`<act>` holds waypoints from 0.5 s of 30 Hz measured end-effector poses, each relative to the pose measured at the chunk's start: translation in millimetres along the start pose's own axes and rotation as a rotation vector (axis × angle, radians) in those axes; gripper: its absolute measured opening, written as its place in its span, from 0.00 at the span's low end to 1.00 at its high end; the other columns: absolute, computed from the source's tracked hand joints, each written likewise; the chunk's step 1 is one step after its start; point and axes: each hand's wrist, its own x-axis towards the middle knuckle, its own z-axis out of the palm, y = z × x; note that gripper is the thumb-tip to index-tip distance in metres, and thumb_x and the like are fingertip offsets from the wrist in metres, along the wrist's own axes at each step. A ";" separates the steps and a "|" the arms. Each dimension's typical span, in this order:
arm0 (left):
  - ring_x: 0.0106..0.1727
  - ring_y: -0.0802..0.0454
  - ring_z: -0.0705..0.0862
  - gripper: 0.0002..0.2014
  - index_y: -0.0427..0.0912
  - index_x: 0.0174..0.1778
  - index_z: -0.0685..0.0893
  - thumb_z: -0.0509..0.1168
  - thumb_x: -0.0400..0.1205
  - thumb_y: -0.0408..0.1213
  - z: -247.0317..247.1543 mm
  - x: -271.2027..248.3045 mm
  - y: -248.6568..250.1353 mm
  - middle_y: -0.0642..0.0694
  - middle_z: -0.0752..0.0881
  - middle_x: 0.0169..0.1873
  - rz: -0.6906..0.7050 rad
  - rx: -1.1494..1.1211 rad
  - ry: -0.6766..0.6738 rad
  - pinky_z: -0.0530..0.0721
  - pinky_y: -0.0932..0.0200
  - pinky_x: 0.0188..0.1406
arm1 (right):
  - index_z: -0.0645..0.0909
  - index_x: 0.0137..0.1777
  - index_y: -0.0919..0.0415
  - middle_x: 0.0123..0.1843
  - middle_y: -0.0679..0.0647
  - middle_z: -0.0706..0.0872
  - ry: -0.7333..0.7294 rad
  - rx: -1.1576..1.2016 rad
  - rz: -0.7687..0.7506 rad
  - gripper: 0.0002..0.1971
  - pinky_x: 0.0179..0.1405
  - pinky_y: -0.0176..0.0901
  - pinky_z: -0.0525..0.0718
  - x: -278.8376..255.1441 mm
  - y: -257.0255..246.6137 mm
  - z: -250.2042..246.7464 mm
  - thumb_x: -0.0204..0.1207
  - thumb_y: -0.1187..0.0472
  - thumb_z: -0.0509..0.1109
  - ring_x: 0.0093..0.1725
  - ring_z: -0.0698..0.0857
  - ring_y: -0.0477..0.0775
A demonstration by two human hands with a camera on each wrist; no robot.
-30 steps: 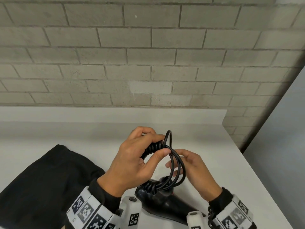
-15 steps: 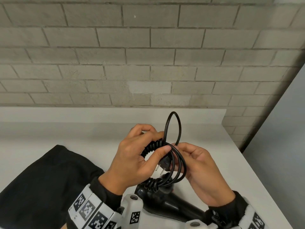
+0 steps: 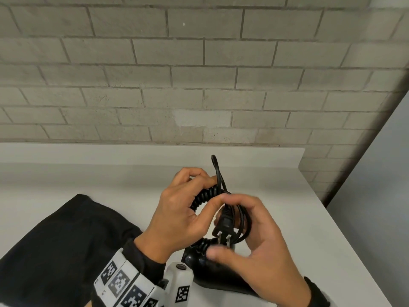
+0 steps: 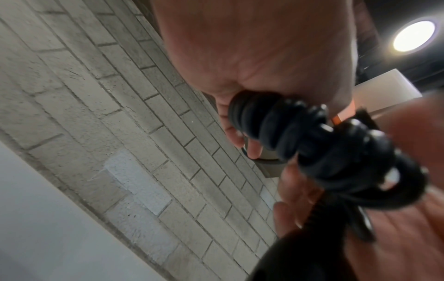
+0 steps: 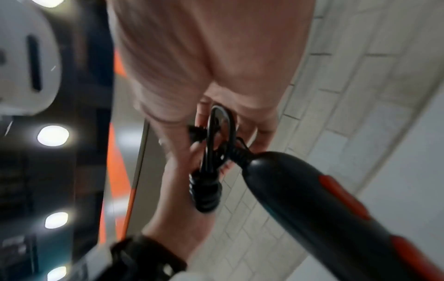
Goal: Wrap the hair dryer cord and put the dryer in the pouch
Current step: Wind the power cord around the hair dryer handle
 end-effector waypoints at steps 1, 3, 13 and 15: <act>0.53 0.55 0.84 0.13 0.35 0.48 0.89 0.71 0.79 0.43 1.0 -0.5 -0.2 0.45 0.87 0.44 -0.008 -0.004 -0.008 0.86 0.58 0.46 | 0.80 0.60 0.43 0.53 0.44 0.87 0.063 -0.114 -0.034 0.30 0.61 0.53 0.85 -0.5 1.7 2.3 0.65 0.73 0.82 0.56 0.86 0.52; 0.53 0.57 0.83 0.14 0.36 0.49 0.89 0.71 0.80 0.44 2.3 -0.9 0.2 0.45 0.87 0.45 -0.022 -0.001 -0.014 0.86 0.61 0.46 | 0.84 0.57 0.42 0.53 0.40 0.87 0.149 -0.298 -0.139 0.28 0.59 0.51 0.85 -1.4 6.9 3.7 0.68 0.77 0.77 0.56 0.86 0.49; 0.53 0.66 0.83 0.15 0.48 0.60 0.82 0.73 0.80 0.47 -0.3 1.1 5.5 0.54 0.84 0.48 -0.141 -0.007 -0.050 0.78 0.77 0.51 | 0.87 0.55 0.50 0.54 0.41 0.90 0.296 -0.349 -0.339 0.11 0.57 0.41 0.86 -0.1 -27.2 -6.1 0.76 0.48 0.73 0.57 0.89 0.46; 0.54 0.68 0.84 0.23 0.53 0.69 0.74 0.74 0.79 0.46 -2.9 2.0 7.1 0.55 0.84 0.48 -0.209 -0.051 -0.080 0.77 0.78 0.53 | 0.86 0.54 0.44 0.49 0.42 0.92 0.315 -0.252 -0.306 0.10 0.54 0.42 0.87 1.0 -34.7 -8.0 0.76 0.45 0.73 0.52 0.90 0.49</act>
